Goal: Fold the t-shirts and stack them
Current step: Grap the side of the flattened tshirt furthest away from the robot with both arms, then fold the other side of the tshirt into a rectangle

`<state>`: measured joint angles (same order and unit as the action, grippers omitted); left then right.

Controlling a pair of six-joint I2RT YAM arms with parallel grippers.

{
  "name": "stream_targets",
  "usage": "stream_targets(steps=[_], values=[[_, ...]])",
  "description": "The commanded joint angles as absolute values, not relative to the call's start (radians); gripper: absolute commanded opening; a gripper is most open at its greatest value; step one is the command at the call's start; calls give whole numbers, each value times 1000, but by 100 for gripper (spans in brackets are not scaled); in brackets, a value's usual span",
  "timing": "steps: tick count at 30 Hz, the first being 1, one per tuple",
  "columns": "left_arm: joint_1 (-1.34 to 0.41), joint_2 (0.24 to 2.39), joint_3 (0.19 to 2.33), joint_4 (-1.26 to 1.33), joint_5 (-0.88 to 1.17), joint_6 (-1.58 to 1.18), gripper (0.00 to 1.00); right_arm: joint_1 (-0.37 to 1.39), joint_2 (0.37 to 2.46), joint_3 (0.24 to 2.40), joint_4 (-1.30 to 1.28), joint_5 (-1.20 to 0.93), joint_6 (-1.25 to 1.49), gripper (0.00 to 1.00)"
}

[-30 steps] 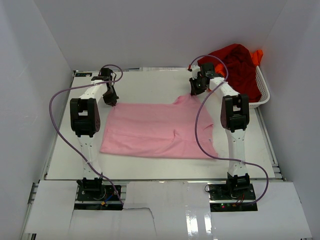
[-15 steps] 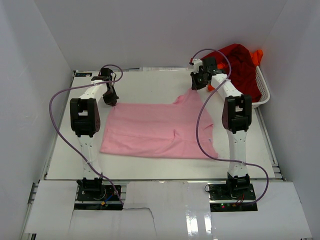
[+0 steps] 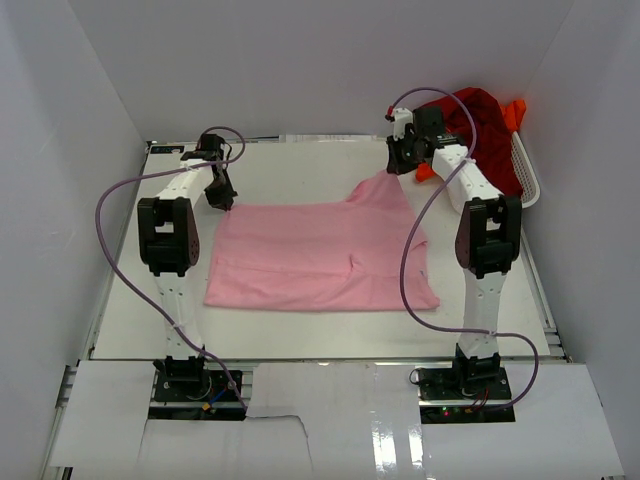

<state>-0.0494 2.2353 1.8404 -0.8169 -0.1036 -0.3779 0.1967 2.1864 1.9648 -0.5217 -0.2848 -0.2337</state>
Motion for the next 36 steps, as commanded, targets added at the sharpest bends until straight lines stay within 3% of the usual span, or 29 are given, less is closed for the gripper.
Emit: stream_targets(steps=[1, 36], values=[[-55, 2117, 1829, -824, -97, -371, 6, 196, 2082, 1915, -496, -293, -215, 8], [-61, 1888, 1557, -744, -140, -382, 6, 224, 1559, 1347, -377, -229, -38, 8]])
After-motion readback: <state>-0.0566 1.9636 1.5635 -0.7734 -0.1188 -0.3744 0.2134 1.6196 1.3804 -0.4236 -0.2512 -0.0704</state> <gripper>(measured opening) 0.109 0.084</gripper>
